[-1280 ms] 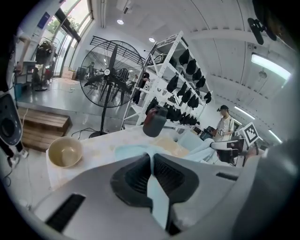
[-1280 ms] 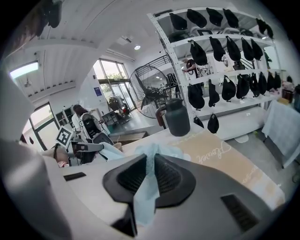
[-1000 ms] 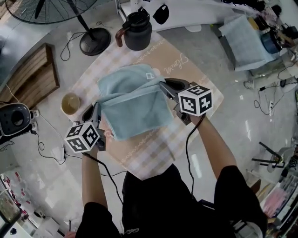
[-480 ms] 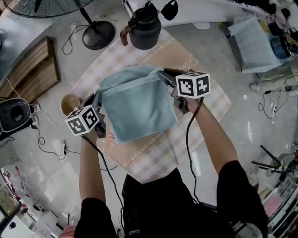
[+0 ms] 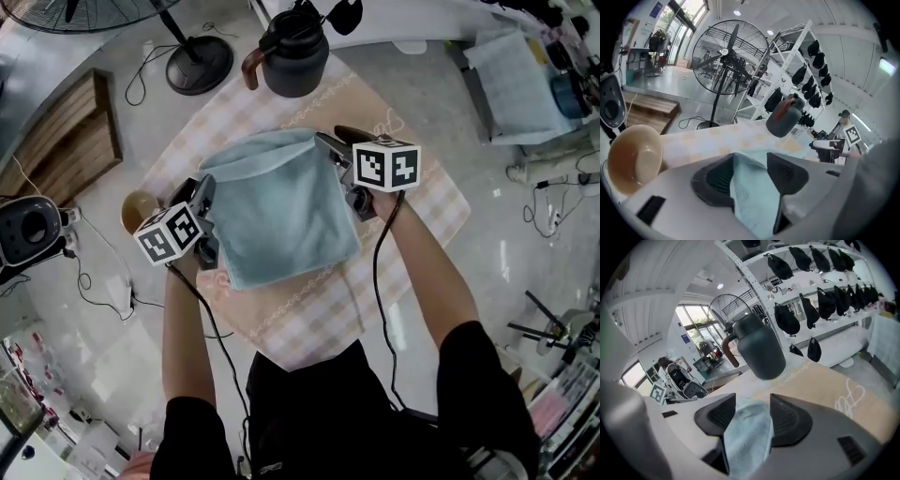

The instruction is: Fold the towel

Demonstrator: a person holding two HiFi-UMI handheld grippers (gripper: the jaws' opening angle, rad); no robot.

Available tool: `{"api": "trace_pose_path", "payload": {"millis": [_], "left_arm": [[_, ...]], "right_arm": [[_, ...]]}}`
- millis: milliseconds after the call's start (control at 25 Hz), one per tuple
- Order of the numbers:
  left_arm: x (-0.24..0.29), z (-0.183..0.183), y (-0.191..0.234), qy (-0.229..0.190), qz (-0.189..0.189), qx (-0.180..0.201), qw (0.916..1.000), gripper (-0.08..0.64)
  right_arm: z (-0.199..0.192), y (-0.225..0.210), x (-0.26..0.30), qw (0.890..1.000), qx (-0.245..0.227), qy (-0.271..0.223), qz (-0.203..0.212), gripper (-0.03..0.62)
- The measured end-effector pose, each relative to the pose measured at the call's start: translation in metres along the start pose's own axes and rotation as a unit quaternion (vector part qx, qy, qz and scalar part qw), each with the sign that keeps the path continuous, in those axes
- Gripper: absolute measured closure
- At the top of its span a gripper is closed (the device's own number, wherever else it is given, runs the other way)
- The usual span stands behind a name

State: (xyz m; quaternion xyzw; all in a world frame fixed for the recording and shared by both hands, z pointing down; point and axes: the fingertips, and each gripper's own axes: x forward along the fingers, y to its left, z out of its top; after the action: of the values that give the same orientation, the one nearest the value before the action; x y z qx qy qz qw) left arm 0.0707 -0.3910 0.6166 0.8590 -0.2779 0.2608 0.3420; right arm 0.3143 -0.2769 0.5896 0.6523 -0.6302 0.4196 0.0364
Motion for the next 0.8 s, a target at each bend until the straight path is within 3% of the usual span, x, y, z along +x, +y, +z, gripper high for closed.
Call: {"api": "trace_pose_path", "payload": {"millis": [160,360,560,800], "left_arm": [[-0.015,0.002,0.001,-0.016,0.01,0.015,0.9997,0.295],[-0.05,-0.014,-0.004,-0.012,-0.011,0.029,0.9995,0.291],[-0.087,-0.079,-0.013,0.038,-0.031,0.077,0.9958,0.291],[-0.12,-0.155,-0.039,0.074,-0.076,0.062,0.9925,0.291]], "right_arm": [[0.007,-0.003,-0.016,0.999,0.006,-0.034,0.015,0.354],[-0.036,-0.003,-0.054,0.999,-0.029,-0.006,0.015,0.355],[-0.112,0.012,-0.096,0.996,-0.068,0.042,0.029,0.355],[-0.183,0.026,-0.125,0.99,-0.096,0.095,0.034,0.356]]}}
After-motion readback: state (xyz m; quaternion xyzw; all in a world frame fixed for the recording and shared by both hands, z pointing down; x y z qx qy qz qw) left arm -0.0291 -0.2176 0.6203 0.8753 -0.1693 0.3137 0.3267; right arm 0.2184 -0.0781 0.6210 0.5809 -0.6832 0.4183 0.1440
